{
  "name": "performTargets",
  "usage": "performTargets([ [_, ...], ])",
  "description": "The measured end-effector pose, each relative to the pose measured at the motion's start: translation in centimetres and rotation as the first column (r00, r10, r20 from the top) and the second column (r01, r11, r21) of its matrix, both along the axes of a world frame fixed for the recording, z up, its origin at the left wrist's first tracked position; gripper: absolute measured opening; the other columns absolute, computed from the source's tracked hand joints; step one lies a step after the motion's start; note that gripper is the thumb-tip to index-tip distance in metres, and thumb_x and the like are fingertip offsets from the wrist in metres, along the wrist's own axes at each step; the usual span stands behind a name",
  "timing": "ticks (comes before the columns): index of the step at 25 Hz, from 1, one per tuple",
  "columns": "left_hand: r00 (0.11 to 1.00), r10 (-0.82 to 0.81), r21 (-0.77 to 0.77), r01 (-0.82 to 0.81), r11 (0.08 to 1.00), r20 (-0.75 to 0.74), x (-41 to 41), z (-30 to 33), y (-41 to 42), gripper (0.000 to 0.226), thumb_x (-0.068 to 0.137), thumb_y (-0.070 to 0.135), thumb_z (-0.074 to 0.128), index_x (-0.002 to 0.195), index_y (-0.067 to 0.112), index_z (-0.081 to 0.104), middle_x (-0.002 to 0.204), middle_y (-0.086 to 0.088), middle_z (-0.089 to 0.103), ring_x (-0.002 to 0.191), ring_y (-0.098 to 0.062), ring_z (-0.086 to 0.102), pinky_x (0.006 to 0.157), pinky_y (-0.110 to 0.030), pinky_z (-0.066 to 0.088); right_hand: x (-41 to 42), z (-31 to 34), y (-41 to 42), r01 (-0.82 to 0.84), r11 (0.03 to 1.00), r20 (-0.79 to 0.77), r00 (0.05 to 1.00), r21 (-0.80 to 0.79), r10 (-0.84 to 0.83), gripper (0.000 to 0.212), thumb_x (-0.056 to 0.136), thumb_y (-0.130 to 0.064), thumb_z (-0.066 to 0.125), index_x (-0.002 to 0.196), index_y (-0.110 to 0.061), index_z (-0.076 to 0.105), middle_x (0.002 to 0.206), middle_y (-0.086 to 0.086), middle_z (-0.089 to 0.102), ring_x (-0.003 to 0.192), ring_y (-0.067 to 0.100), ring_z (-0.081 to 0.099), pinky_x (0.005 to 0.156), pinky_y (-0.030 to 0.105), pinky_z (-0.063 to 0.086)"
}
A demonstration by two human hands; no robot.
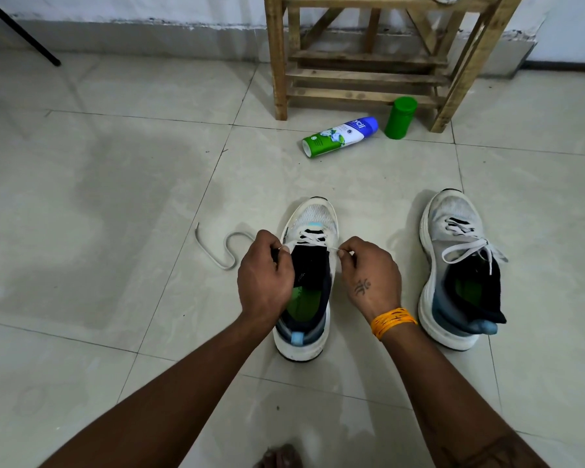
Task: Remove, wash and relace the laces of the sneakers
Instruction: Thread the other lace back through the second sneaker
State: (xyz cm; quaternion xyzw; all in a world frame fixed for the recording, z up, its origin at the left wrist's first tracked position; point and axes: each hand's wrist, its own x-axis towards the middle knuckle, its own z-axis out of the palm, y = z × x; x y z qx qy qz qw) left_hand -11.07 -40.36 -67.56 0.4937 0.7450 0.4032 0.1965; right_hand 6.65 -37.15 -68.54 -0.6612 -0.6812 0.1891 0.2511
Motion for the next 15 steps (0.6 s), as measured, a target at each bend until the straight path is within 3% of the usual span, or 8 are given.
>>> performTargets([
  [3,1.0,-0.024,0.001,0.024,1.0,0.012,0.1,0.3,-0.1,0.012,0.092,0.025,0.062,0.086,0.024,0.051,0.075,0.008,0.058,0.065,-0.013,0.055,0.059,-0.033,0.046,0.2,0.9,0.2,-0.047,0.999,0.066,0.997,-0.003,0.047,0.009,0.092,-0.03,0.062,0.087,-0.025,0.068,0.092,0.001,0.056,0.087,0.026,0.058,0.067,0.039,0.05],
  [5,0.997,-0.068,0.055,0.07,0.996,-0.041,0.0,1.0,-0.1,0.012,0.091,0.028,0.067,0.088,0.024,0.055,0.086,0.009,0.056,0.074,-0.008,0.054,0.061,-0.03,0.044,0.5,2.5,0.6,-0.056,0.981,-0.163,0.986,-0.184,0.026,0.017,0.084,-0.036,0.063,0.072,-0.024,0.066,0.081,0.001,0.063,0.083,0.021,0.059,0.071,0.038,0.051],
  [7,0.982,-0.169,0.094,0.177,0.98,-0.084,-0.2,2.0,0.5,0.011,0.089,0.028,0.07,0.095,0.024,0.062,0.094,0.011,0.055,0.077,-0.001,0.053,0.063,-0.026,0.042,0.3,5.0,0.7,-0.149,0.894,-0.505,0.858,-0.423,-0.096,0.025,0.085,-0.034,0.065,0.065,-0.018,0.065,0.069,0.008,0.068,0.074,0.023,0.062,0.07,0.038,0.049],
  [8,0.961,-0.259,0.089,0.268,0.959,-0.101,-0.3,2.6,1.0,0.014,0.088,0.026,0.071,0.1,0.025,0.065,0.096,0.012,0.054,0.075,0.004,0.052,0.063,-0.024,0.041,0.2,6.0,0.6,-0.201,0.866,-0.578,0.808,-0.459,-0.119,0.026,0.087,-0.029,0.065,0.065,-0.016,0.065,0.067,0.009,0.068,0.072,0.025,0.062,0.068,0.039,0.048],
  [11,0.826,-0.54,-0.012,0.546,0.838,-0.162,0.5,4.7,2.5,0.03,0.08,0.02,0.067,0.108,0.029,0.068,0.097,0.014,0.055,0.075,0.006,0.054,0.066,-0.022,0.043,0.0,8.4,0.2,-0.291,0.847,-0.695,0.709,-0.445,-0.122,0.021,0.095,-0.019,0.064,0.076,-0.009,0.064,0.061,0.007,0.061,0.064,0.024,0.062,0.066,0.036,0.051],
  [15,0.726,-0.663,-0.089,0.659,0.747,-0.182,1.3,5.8,3.7,0.021,0.074,0.019,0.061,0.091,0.029,0.068,0.084,0.008,0.06,0.077,-0.011,0.06,0.068,-0.041,0.051,-0.3,9.4,-0.5,-0.292,0.848,-0.764,0.617,-0.443,-0.187,0.018,0.1,-0.019,0.063,0.089,-0.005,0.062,0.06,0.007,0.054,0.045,0.018,0.048,0.052,0.028,0.045],
])
